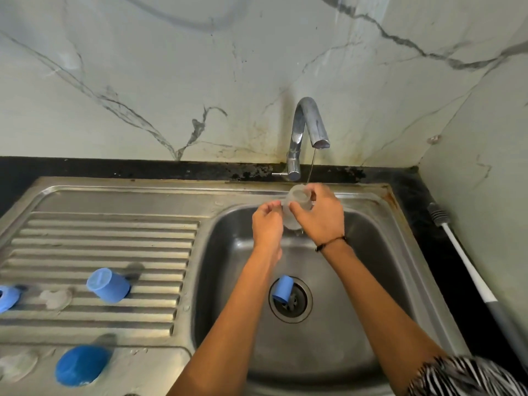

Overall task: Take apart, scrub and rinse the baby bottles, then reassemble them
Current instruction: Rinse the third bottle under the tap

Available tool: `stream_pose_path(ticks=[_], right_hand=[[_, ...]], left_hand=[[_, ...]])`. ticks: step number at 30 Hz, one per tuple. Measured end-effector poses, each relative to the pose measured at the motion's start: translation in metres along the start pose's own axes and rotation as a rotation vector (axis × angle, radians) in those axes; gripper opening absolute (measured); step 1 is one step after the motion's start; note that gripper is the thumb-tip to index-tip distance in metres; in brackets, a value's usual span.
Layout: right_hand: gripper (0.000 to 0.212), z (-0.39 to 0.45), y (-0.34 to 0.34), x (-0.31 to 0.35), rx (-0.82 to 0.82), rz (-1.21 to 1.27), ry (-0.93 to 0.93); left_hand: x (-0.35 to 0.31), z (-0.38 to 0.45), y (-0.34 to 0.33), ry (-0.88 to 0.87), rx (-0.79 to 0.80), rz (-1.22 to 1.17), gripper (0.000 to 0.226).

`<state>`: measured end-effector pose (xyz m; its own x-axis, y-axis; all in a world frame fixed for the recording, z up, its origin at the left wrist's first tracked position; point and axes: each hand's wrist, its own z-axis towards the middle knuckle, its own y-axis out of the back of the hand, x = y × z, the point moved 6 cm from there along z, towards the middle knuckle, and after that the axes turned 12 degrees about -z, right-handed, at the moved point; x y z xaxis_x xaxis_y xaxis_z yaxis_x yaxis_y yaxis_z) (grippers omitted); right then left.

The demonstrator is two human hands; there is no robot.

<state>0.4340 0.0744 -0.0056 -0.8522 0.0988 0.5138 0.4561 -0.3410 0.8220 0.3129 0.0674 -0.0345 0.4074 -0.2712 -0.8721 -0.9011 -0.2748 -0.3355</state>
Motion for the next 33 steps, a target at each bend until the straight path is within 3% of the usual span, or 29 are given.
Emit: stream_pose_path(ticks=[1,4,8,11,17,23,27,30,33], right_hand=[[0.033,0.0,0.002,0.002,-0.019,0.015,0.014],[0.025,-0.005,-0.01,-0.006,0.138,-0.018,-0.058],[0.025,-0.005,-0.009,-0.02,0.103,0.186,-0.172],[0.025,-0.004,-0.011,-0.022,0.198,0.02,-0.178],[0.022,0.006,-0.005,-0.018,0.229,0.105,-0.233],[0.026,0.006,-0.001,-0.016,0.157,0.051,-0.2],[0.026,0.0,-0.009,-0.026,0.207,0.34,-0.334],[0.026,-0.014,-0.021,-0.033,0.444,0.759,-0.582],[0.039,-0.027,-0.031,-0.039,0.646,0.97,-0.75]], left_hand=[[-0.001,0.001,0.0,-0.006,-0.004,0.001,0.013],[0.0,0.003,0.001,-0.013,-0.021,0.016,0.016],[0.0,0.004,0.002,-0.001,-0.021,0.016,0.016],[0.004,0.002,0.004,0.022,-0.034,0.04,0.016],[0.006,0.0,0.003,0.033,-0.037,0.019,0.01],[0.004,0.001,0.005,0.023,-0.038,0.016,0.011],[0.003,-0.001,0.011,0.0,-0.055,0.049,0.012],[-0.001,-0.001,0.017,-0.001,-0.092,0.091,0.013],[-0.006,-0.004,0.015,-0.003,-0.042,0.07,0.015]])
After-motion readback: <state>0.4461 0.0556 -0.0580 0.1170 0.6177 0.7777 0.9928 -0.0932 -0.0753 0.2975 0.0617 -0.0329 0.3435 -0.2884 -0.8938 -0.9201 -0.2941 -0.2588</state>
